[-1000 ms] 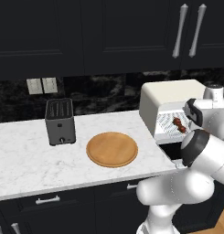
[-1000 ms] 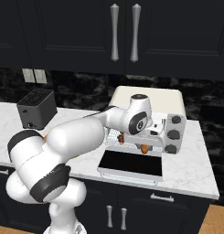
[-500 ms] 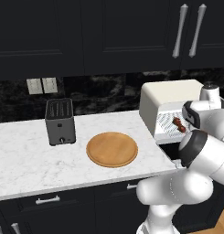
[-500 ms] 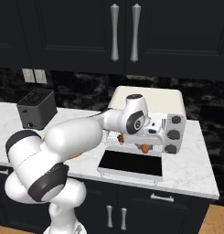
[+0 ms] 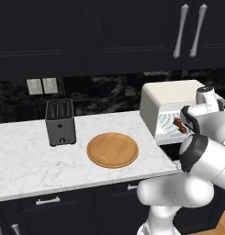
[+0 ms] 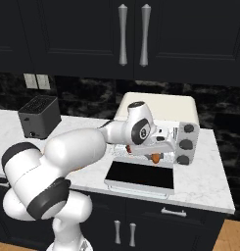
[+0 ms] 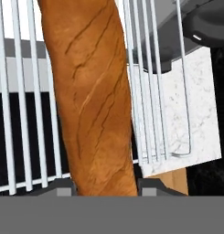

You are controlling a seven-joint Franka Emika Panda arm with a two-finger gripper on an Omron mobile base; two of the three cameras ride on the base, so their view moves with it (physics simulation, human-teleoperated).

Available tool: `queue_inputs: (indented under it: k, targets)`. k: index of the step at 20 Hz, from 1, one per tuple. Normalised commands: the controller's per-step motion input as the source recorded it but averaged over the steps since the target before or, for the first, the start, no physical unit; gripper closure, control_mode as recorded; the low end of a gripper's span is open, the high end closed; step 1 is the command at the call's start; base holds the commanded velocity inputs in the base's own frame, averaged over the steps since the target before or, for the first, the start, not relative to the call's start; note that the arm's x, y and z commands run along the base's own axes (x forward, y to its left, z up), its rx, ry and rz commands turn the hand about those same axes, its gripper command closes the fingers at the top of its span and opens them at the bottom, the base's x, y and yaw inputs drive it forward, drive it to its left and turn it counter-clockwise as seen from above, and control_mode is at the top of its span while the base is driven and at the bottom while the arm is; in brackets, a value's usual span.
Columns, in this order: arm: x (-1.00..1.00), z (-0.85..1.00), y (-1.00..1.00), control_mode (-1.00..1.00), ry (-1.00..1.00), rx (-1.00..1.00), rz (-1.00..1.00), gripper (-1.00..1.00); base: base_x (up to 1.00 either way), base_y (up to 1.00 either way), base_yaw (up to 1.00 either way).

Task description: Pick up the kebab skewer and baguette bread, and place them inside the toaster oven. Close the toaster oven door and start by setting the timer.

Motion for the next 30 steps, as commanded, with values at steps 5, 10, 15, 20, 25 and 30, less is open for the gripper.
queue_inputs:
  k: [5, 10, 15, 20, 25, 30]
  targets:
    - [0.00, 0.00, 0.00, -1.00, 0.00, 0.00, 0.04, 1.00, 0.00, 0.00, 0.00]
    - [0.09, 0.00, 0.00, -1.00, 0.04, 0.00, 0.01, -1.00, 0.00, 0.00, 0.00]
    - [0.05, 0.00, 0.00, -1.00, 0.06, 0.00, 0.02, -1.00, 0.00, 0.00, 0.00]
    - [0.01, 0.04, -0.02, -1.00, 0.01, 0.00, 0.03, -1.00, 0.00, 0.00, 0.00]
    - [-0.29, 0.20, -0.07, -1.00, 0.00, 0.01, 0.03, -1.00, 0.00, 0.00, 0.00]
    - [-0.67, 0.18, 0.00, -1.00, -0.07, 0.09, 0.00, -1.00, 0.00, 0.00, 0.00]
